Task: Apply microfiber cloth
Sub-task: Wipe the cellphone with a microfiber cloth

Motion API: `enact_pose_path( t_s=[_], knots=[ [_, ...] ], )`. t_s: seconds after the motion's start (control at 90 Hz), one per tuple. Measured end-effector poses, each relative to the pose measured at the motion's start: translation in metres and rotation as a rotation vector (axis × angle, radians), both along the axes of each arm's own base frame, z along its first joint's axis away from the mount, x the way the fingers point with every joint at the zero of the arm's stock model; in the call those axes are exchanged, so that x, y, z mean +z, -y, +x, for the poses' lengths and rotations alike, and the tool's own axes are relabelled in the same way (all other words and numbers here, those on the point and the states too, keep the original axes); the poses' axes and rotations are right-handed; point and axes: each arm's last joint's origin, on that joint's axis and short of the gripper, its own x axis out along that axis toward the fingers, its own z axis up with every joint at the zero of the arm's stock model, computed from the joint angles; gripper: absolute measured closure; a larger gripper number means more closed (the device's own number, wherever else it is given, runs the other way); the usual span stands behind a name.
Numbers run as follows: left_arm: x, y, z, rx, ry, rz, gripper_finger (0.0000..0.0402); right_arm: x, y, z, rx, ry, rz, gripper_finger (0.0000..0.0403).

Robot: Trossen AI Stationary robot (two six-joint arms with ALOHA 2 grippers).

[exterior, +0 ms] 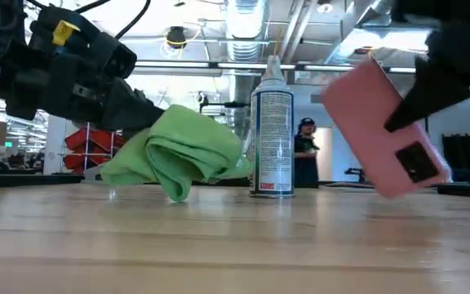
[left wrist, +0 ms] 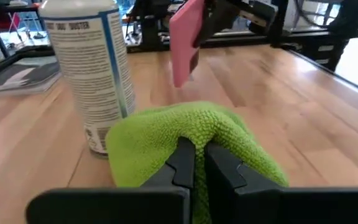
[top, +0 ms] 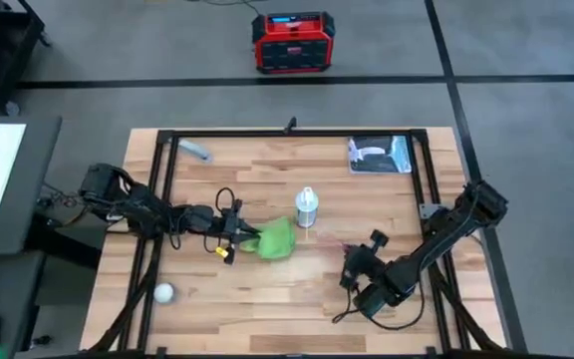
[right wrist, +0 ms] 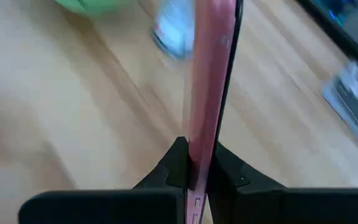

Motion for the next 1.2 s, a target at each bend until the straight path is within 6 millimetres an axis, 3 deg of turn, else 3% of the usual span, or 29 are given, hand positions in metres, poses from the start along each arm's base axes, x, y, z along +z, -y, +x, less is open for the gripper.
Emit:
enact_pose_path(
  t_s=[0.633, 1.011, 1.2],
  knots=[
    [-0.01, -0.013, -0.002, 0.063, -0.105, -0.013, 0.0401, -0.005, 0.01, 0.0, -0.052, -0.008, -0.014, 0.037],
    [-0.013, -0.026, -0.003, 0.142, -0.145, -0.076, 0.0401, -0.007, 0.009, -0.002, -0.085, -0.044, 0.068, 0.0344],
    [-0.02, -0.032, -0.006, 0.168, -0.216, -0.073, 0.0361, -0.007, 0.01, -0.001, -0.086, -0.051, 0.069, 0.0336]
  ],
)
